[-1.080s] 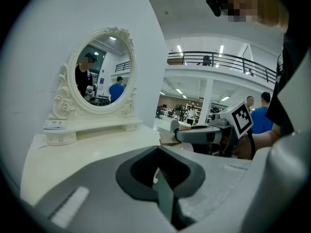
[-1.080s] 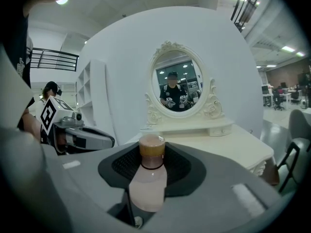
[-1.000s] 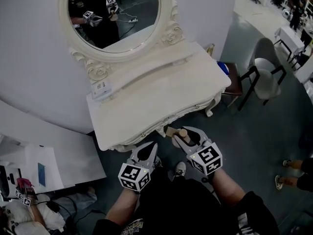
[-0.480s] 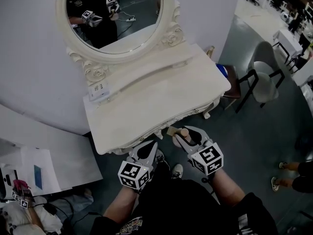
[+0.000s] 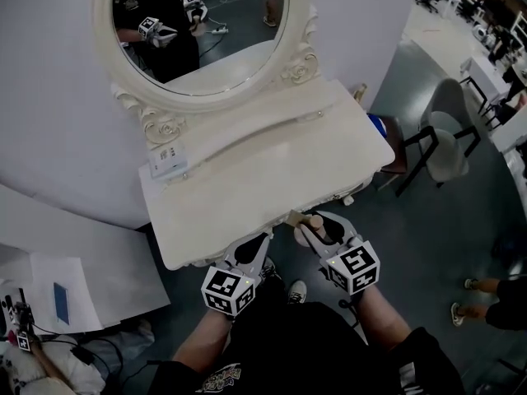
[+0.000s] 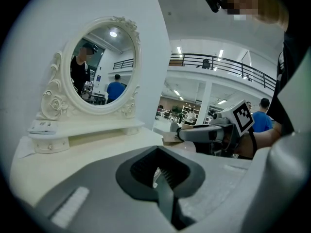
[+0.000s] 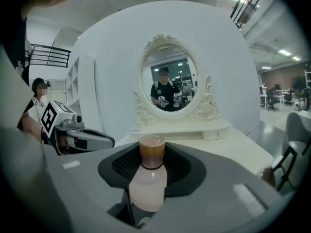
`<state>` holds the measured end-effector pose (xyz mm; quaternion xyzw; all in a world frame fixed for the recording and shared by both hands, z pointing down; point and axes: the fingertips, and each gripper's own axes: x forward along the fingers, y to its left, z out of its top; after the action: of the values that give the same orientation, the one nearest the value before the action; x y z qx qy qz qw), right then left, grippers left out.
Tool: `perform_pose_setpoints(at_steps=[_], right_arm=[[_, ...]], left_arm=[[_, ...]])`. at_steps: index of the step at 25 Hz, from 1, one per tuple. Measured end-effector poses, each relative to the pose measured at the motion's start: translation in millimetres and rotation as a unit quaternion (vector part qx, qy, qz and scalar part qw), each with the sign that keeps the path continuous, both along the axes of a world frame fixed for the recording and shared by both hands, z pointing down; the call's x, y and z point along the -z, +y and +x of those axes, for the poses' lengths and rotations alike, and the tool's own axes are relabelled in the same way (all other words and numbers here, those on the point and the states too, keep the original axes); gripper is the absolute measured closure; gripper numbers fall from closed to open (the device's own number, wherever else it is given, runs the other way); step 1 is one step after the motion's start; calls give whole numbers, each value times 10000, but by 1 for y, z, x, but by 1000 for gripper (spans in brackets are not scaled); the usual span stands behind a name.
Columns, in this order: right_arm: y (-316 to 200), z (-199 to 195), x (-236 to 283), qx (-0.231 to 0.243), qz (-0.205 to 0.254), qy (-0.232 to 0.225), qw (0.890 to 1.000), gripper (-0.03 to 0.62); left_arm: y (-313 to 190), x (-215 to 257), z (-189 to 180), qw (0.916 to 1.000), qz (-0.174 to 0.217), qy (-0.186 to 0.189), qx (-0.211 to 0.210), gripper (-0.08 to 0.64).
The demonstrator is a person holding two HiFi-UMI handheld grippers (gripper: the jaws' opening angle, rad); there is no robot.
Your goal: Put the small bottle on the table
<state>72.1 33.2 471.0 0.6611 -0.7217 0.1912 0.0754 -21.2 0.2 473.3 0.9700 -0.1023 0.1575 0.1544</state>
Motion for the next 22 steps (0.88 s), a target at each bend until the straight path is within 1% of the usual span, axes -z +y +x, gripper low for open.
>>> perform_pose_setpoints(at_steps=[13, 22], right_arm=[[-76, 1, -4, 79, -136, 10, 9999, 428], [-135, -1, -9, 72, -178, 59, 9998, 428]], left_arm=[[-72, -6, 2, 9999, -142, 46, 80, 560], [-126, -13, 2, 9997, -230, 117, 42, 560]])
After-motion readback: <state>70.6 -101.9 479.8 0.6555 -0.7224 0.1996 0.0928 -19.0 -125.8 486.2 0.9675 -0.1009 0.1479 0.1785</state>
